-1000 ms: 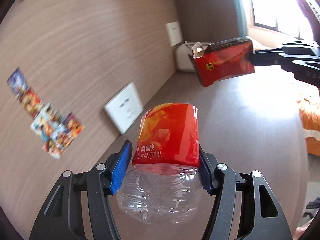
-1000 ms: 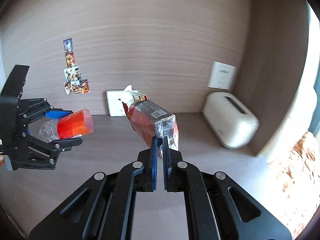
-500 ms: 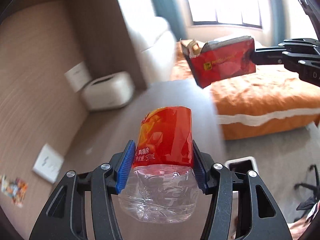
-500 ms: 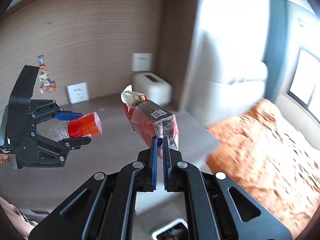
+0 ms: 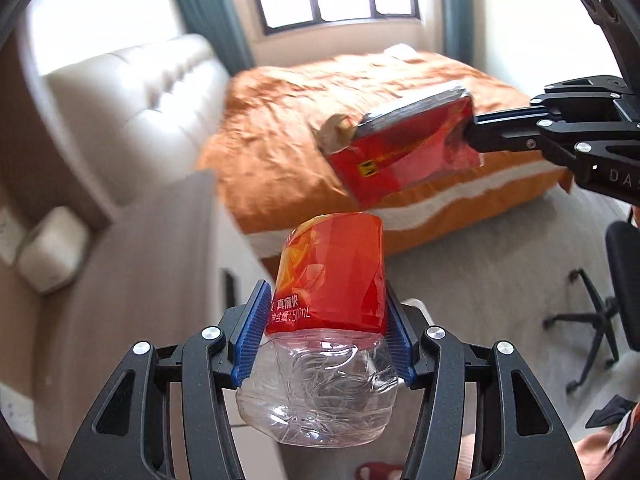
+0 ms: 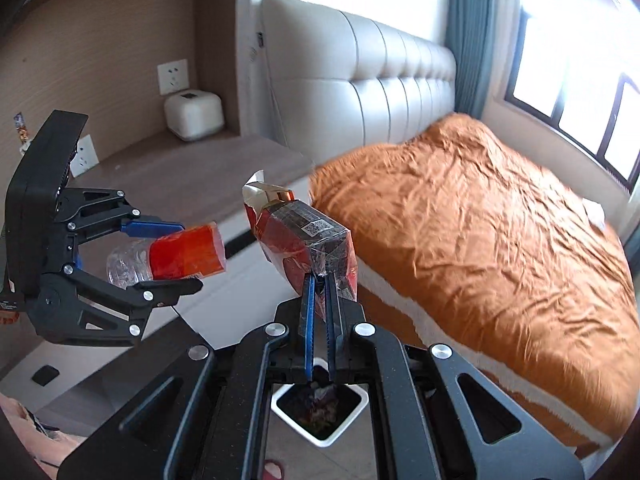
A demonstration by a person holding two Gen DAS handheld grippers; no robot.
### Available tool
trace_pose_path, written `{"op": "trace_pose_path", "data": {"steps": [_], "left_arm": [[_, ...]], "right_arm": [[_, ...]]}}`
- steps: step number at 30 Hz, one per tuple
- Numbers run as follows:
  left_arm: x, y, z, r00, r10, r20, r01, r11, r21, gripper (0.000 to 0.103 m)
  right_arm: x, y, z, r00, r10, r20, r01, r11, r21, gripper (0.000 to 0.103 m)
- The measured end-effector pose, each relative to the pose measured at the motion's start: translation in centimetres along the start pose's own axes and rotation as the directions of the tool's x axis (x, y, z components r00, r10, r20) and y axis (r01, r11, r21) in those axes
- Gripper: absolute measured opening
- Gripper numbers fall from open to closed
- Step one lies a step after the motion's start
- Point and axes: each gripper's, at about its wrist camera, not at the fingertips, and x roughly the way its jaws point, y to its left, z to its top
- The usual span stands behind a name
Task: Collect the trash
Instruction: 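Carry the bottle and red box with both tools over the bin, then open both tools to drop the bottle and box into the bin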
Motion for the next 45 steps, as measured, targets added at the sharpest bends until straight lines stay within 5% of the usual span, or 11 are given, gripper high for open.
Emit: {"op": "trace_pose_path", "data": {"steps": [10, 24, 25, 26, 27, 28, 29, 31, 35, 45], "left_arm": [[15.0, -5.5, -3.4, 0.977, -0.122, -0.174, 0.134, 0.989, 0.059, 0.054], [38.8, -11.3, -16.1, 0.897, -0.264, -0.354, 0.315, 0.944, 0.095, 0.054], [39.6, -11.6, -16.9, 0.892, -0.273, -0.360, 0.325, 0.941, 0.091, 0.055], [41.1, -11.8, -18.0, 0.879, -0.300, -0.371, 0.350, 0.934, 0.074, 0.069], [41.7, -11.9, -18.7, 0.874, -0.307, -0.377, 0.355, 0.932, 0.066, 0.089], [42.5, -11.9, -19.4, 0.875, -0.303, -0.377, 0.351, 0.934, 0.062, 0.099], [43.4, -12.0, -20.4, 0.872, -0.309, -0.379, 0.359, 0.931, 0.066, 0.098], [44.0, -12.2, -21.3, 0.863, -0.322, -0.389, 0.377, 0.924, 0.070, 0.098], [44.7, -12.2, -22.2, 0.859, -0.328, -0.393, 0.393, 0.915, 0.096, 0.098], [42.3, -10.2, -20.0, 0.858, -0.348, -0.378, 0.407, 0.909, 0.086, 0.098]], "right_arm": [[11.6, -4.6, -9.5, 0.986, 0.000, -0.170, 0.007, 0.999, 0.043, 0.006], [32.0, -5.4, -28.1, 0.915, 0.090, -0.393, -0.093, 0.996, 0.012, 0.006], [32.8, -5.2, -29.0, 0.910, 0.095, -0.403, -0.101, 0.995, 0.006, 0.006], [34.0, -5.1, -30.4, 0.894, 0.127, -0.429, -0.141, 0.990, -0.001, 0.007], [34.7, -5.0, -31.4, 0.886, 0.130, -0.446, -0.154, 0.988, -0.018, 0.020], [35.3, -4.9, -32.2, 0.884, 0.116, -0.453, -0.153, 0.987, -0.047, 0.069], [35.8, -4.9, -33.2, 0.879, 0.114, -0.463, -0.164, 0.984, -0.070, 0.093], [36.6, -5.0, -34.8, 0.857, 0.126, -0.499, -0.195, 0.977, -0.088, 0.096], [36.8, -5.2, -35.7, 0.848, 0.104, -0.519, -0.191, 0.975, -0.115, 0.098], [34.9, -4.3, -31.8, 0.862, 0.097, -0.498, -0.180, 0.976, -0.121, 0.098]]}}
